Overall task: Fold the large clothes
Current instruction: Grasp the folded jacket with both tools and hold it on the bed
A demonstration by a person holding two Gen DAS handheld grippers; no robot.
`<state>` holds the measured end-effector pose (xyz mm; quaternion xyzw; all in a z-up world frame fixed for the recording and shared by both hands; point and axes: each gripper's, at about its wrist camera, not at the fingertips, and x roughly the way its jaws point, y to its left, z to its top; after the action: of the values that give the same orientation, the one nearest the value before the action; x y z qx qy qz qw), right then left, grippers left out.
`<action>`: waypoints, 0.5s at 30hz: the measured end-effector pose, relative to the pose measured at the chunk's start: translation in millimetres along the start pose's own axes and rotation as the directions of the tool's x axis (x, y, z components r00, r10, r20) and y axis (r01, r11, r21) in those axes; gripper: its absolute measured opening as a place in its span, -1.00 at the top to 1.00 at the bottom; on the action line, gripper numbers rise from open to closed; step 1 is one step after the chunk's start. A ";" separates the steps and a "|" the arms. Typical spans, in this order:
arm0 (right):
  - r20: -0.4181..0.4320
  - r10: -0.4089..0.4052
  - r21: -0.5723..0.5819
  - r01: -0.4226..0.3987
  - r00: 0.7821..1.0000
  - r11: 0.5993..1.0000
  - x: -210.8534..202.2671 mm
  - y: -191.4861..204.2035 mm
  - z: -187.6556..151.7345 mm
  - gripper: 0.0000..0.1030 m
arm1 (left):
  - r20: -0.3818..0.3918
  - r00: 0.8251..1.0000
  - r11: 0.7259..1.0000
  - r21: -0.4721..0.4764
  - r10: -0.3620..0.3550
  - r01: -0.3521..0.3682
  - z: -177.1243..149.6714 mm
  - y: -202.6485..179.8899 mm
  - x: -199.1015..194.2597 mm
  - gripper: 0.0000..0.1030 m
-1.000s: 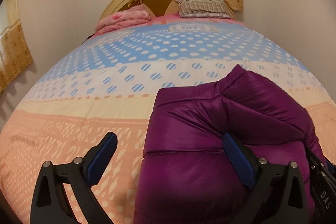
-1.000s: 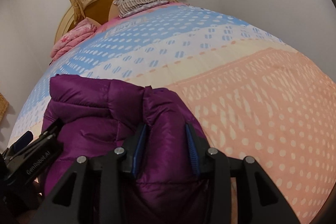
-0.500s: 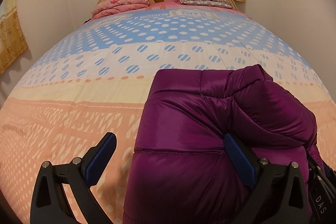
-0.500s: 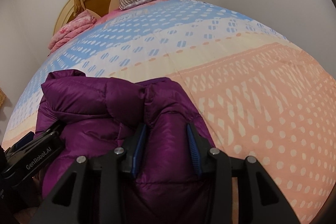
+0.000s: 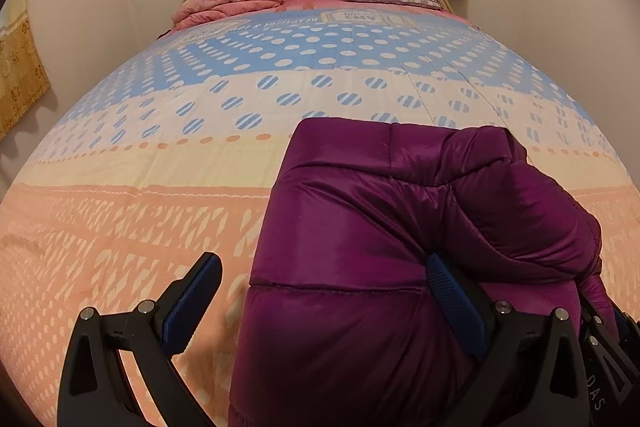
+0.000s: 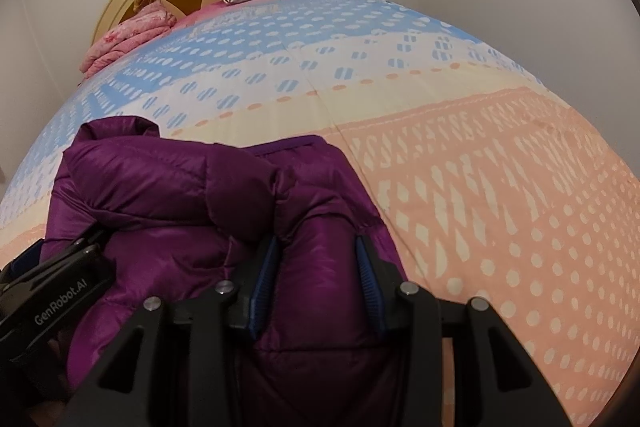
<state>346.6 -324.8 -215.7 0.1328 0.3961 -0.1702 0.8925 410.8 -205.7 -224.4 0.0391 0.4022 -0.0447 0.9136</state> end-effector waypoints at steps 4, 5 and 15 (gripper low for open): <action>0.003 -0.010 -0.005 0.010 1.000 1.000 0.2 1.0 -1.0 0.14 | -0.002 1.000 1.000 0.000 -0.005 0.005 -0.7 0.6 0.9 -0.98; 0.003 -0.012 -0.008 0.012 1.000 1.000 0.3 1.3 -1.1 0.14 | -0.003 1.000 1.000 -0.001 -0.007 0.007 -1.0 0.7 1.0 -0.98; 0.002 -0.034 -0.021 0.034 0.999 0.999 1.7 4.2 -1.1 0.14 | -0.009 1.000 1.000 0.000 -0.011 0.011 -1.8 0.6 2.0 -0.98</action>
<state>348.7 -320.9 -217.3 0.1165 0.3993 -0.1812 0.8912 410.9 -205.0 -227.0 0.0373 0.4064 -0.0497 0.9116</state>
